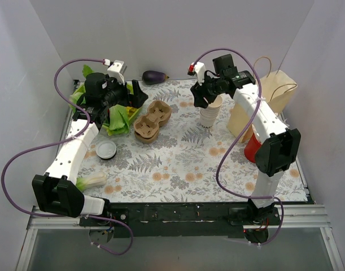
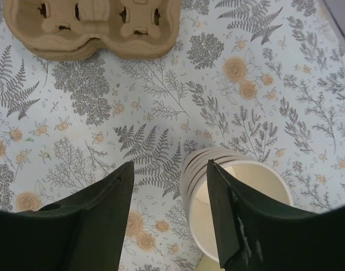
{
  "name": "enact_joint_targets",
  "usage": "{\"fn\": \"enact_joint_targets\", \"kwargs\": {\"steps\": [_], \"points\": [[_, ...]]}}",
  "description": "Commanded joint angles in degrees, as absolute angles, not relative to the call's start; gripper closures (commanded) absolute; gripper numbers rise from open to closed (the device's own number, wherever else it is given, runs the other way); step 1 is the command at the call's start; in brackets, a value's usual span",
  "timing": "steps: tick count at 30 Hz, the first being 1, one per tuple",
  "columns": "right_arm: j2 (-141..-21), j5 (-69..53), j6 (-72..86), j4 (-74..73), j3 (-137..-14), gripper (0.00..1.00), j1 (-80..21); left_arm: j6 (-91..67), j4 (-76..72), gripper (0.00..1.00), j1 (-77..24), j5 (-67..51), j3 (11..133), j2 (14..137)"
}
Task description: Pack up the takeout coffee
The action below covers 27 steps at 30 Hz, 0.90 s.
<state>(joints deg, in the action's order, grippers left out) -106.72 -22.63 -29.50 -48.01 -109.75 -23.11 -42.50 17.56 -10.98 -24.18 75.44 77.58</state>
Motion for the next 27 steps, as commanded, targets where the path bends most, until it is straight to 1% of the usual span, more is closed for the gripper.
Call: {"fn": "enact_joint_targets", "kwargs": {"steps": [1,3,8,12,13,20,27], "points": [[-101.8,-22.0,-26.8,-43.7,-109.5,0.40,-23.0,-43.7,16.9,0.02,-10.6,-26.3,75.8,77.7],[-102.7,-19.0,-27.1,-44.4,-110.6,0.42,-23.0,-43.9,16.9,0.02,-10.7,-26.5,75.9,77.7],[-104.4,-16.8,-30.7,-49.8,-111.2,0.53,-22.9,-43.8,16.9,0.02,-10.7,-26.5,75.2,77.4],[-106.1,-18.5,-32.5,-53.6,-111.1,0.56,-22.9,-43.6,17.0,0.02,-10.7,-26.4,74.9,77.0],[-106.3,-18.5,-32.7,-53.8,-111.0,0.58,-22.9,-43.5,17.0,0.02,-10.7,-26.4,74.7,77.0],[-107.8,-16.9,-32.7,-53.4,-111.7,0.62,-22.8,-43.2,17.3,0.02,-10.7,-26.2,74.4,76.5],[-108.1,-15.8,-32.6,-53.8,-111.3,0.70,-22.6,-43.4,17.1,0.02,-10.6,-26.5,74.1,76.6]]}}
